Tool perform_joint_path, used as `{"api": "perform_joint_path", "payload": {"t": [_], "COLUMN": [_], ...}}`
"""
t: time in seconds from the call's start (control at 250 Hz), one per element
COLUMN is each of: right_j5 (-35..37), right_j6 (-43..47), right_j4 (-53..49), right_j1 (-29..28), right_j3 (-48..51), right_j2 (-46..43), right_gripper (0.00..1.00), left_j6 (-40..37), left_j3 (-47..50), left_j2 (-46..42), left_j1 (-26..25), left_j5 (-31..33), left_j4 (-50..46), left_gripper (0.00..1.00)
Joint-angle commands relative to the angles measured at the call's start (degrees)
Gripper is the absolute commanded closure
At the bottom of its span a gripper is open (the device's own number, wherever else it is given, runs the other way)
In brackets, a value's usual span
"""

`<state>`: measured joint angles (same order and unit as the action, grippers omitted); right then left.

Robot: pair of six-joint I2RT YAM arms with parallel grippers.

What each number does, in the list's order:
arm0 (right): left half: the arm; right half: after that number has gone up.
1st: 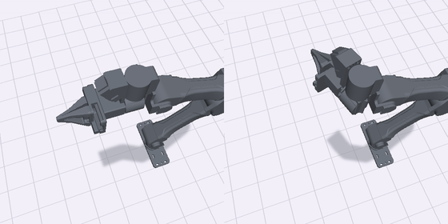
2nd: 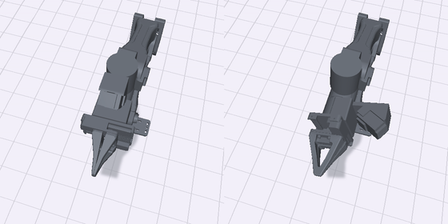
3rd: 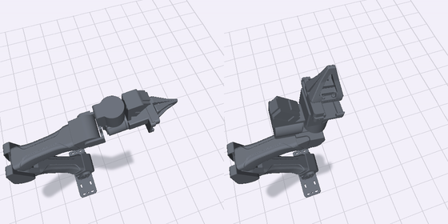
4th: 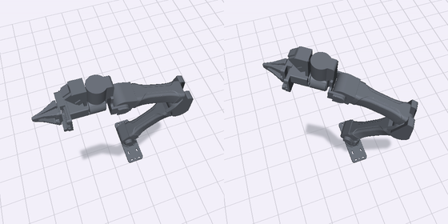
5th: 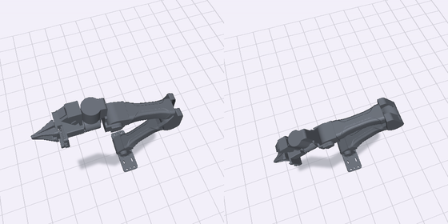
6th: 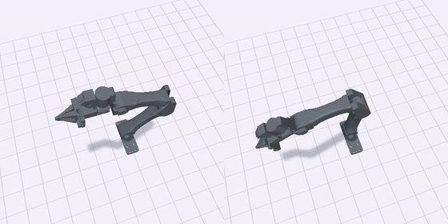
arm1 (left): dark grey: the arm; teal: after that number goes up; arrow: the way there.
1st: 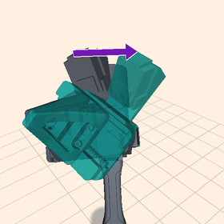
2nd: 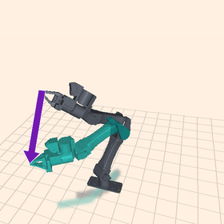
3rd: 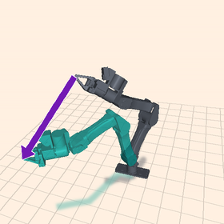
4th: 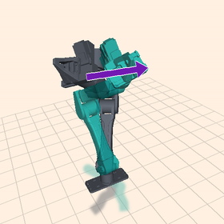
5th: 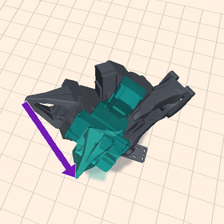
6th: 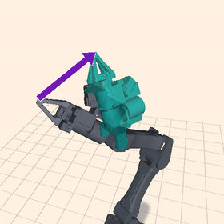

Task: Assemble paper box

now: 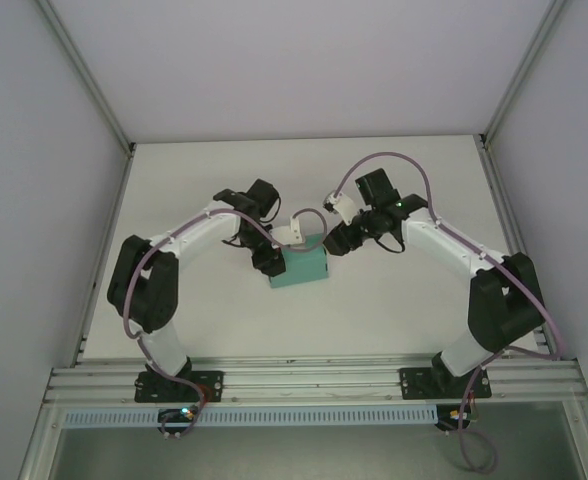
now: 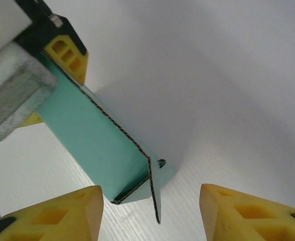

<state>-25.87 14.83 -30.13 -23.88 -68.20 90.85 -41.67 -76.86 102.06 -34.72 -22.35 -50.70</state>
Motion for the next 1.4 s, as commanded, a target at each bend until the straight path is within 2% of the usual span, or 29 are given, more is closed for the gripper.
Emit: {"api": "perform_joint_path", "payload": {"t": [0.0, 0.132, 0.2, 0.315, 0.435, 0.487, 0.571, 0.763, 1.17, 1.278, 1.398], "right_j5": [2.1, 2.5, 2.2, 1.9, 1.7, 1.7, 0.4, 3.0, 5.0, 2.8, 2.8], "right_j6": [1.1, 1.1, 0.7, 0.4, -1.9, -3.8, -6.8, -7.6, -5.2, -4.4, -3.9], "right_j4": [-1.3, -0.7, -0.4, -1.7, -0.7, -0.4, -0.4, -0.4, -1.1, -3.5, -5.4], "right_j1": [-0.9, -1.1, -1.2, -1.2, -1.6, -1.9, -2.1, -2.4, -2.4, -2.2, -2.3], "right_j3": [-2.3, -2.6, -2.8, -3.9, -3.5, -3.2, -2.9, -3.4, -5.1, -6.2, -6.1], "right_j2": [1.7, 2.8, 3.5, 4.7, 4.1, 3.6, 3.0, 3.3, 3.7, 4.4, 5.4], "right_gripper": [0.47, 0.52, 0.61, 0.82, 0.95, 0.95, 0.84, 0.76, 0.75, 0.79, 0.89], "left_j6": [-2.3, -2.4, -2.5, -2.4, -2.1, -1.7, -1.7, -2.2, -2.5, -2.4, -2.2], "left_j3": [-2.2, -2.5, -2.7, -3.1, -3.5, -3.5, -3.9, -4.3, -4.4, -4.1, -4.2], "left_j2": [0.4, 0.7, 0.8, 1.2, 1.8, 2.2, 2.6, 2.6, 3.2, 2.9, 3.0], "left_j1": [0.5, 0.5, 0.5, 0.4, 0.4, 0.4, 0.2, 0.0, -0.6, -0.6, -0.6], "left_j5": [-1.6, -1.4, -1.4, -0.6, -0.2, 0.1, 0.4, 0.5, 1.3, 1.4, 1.6], "left_j4": [-1.9, -1.9, -2.0, -2.2, -2.2, -2.0, -2.3, -2.8, -4.1, -3.5, -3.0], "left_gripper": [0.62, 0.63, 0.63, 0.63, 0.63, 0.63, 0.65, 0.65, 0.65, 0.65, 0.65]}}
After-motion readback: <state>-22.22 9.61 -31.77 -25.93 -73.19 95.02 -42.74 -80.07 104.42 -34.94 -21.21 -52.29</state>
